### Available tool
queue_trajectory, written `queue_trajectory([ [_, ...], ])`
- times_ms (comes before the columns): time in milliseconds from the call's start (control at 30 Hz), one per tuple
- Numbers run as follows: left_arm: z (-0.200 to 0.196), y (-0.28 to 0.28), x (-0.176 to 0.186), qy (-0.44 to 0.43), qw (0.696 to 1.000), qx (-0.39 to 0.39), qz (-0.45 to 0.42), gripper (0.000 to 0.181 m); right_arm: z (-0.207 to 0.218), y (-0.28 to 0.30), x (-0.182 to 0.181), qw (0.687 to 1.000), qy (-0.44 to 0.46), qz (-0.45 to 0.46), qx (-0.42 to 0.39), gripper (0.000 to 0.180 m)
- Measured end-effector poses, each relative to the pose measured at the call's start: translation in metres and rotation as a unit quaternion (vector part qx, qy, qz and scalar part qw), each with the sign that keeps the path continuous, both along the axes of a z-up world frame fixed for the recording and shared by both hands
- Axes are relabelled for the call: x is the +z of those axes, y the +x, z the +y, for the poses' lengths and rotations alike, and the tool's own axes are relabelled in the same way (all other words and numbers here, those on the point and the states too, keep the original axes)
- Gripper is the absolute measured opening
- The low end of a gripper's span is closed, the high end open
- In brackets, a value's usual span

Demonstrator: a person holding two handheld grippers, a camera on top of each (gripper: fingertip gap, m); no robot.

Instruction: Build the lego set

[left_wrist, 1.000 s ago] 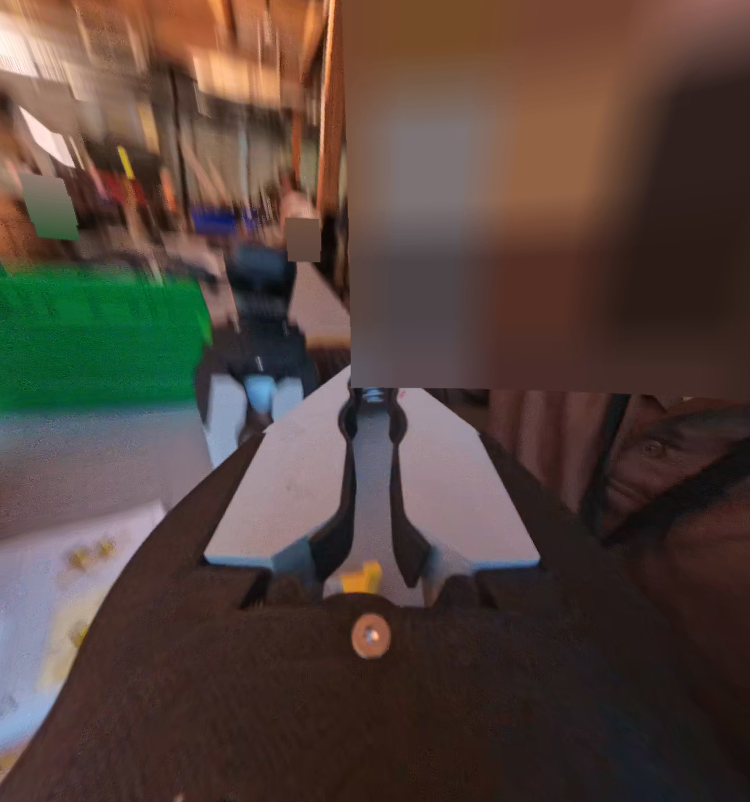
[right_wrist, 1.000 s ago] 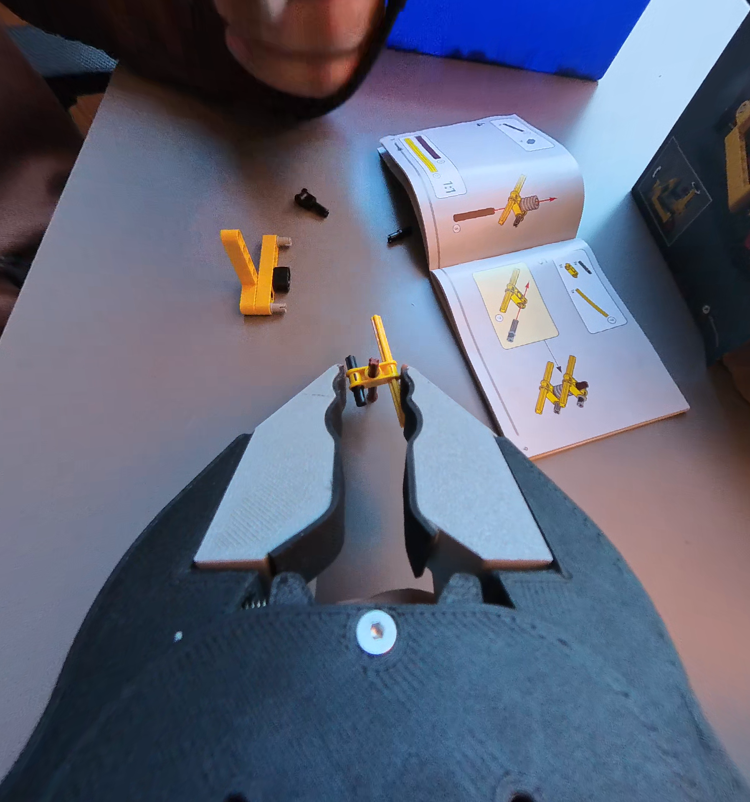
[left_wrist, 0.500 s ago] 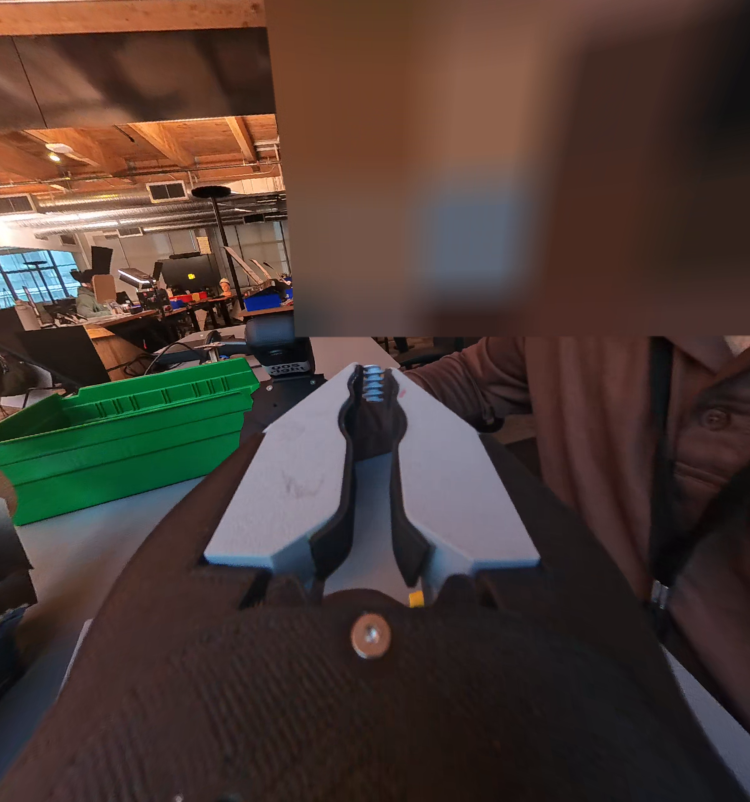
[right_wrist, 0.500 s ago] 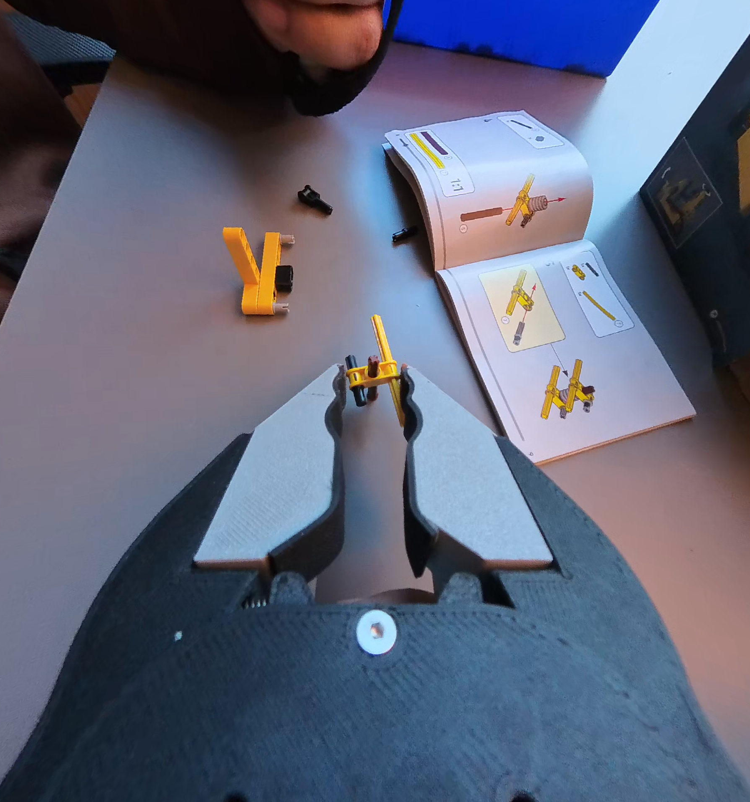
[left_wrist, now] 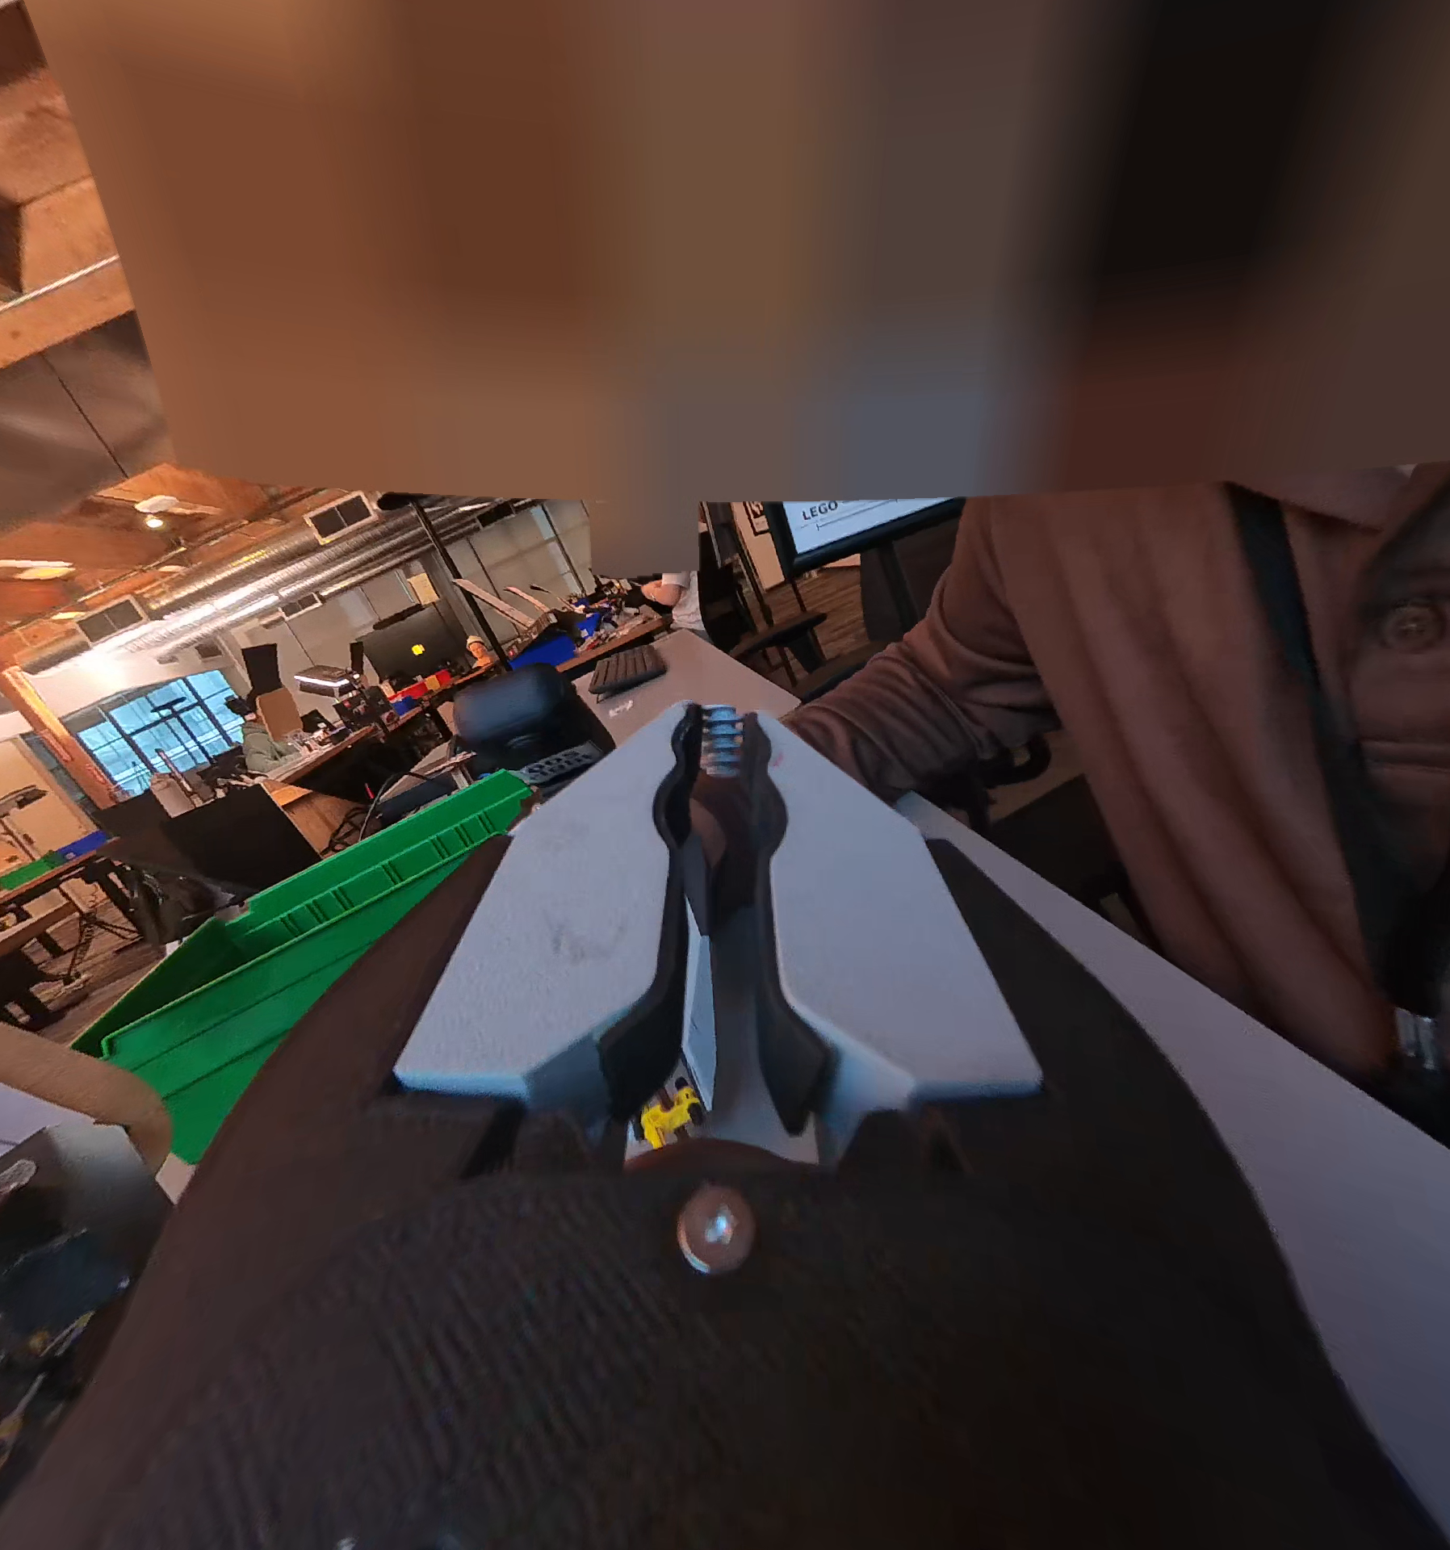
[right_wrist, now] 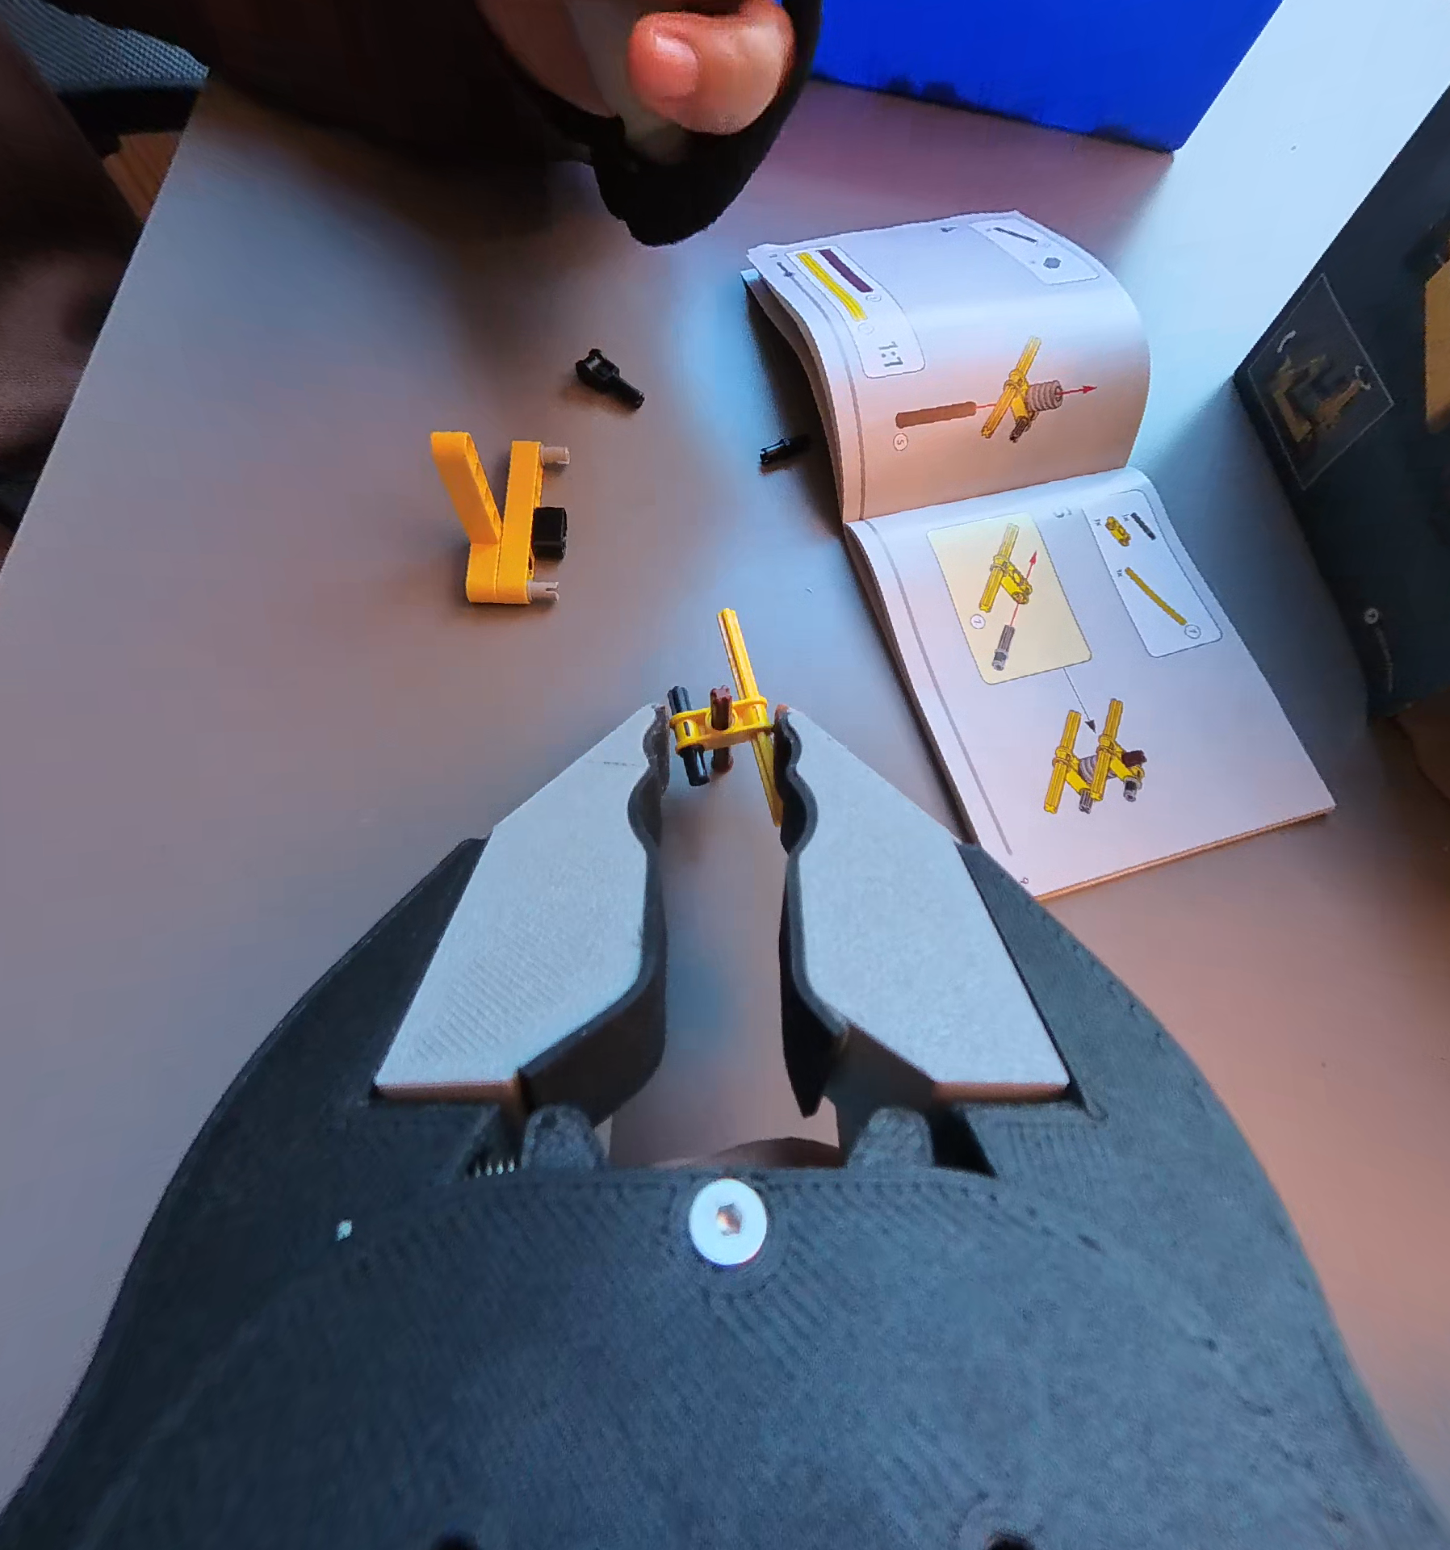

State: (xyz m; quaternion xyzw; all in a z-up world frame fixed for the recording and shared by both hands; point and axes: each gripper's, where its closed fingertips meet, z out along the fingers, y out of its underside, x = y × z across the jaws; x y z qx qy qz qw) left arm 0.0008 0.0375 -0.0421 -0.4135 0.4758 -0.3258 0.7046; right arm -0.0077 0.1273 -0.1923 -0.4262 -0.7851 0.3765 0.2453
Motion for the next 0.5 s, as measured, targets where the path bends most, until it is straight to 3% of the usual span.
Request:
queue_trajectory([
  [500,0.010,-0.001,-0.014,-0.025,0.999,0.024,0.042,0.007,0.001,0.000,-0.003,1.000,0.001,-0.005,-0.002,0.022],
])
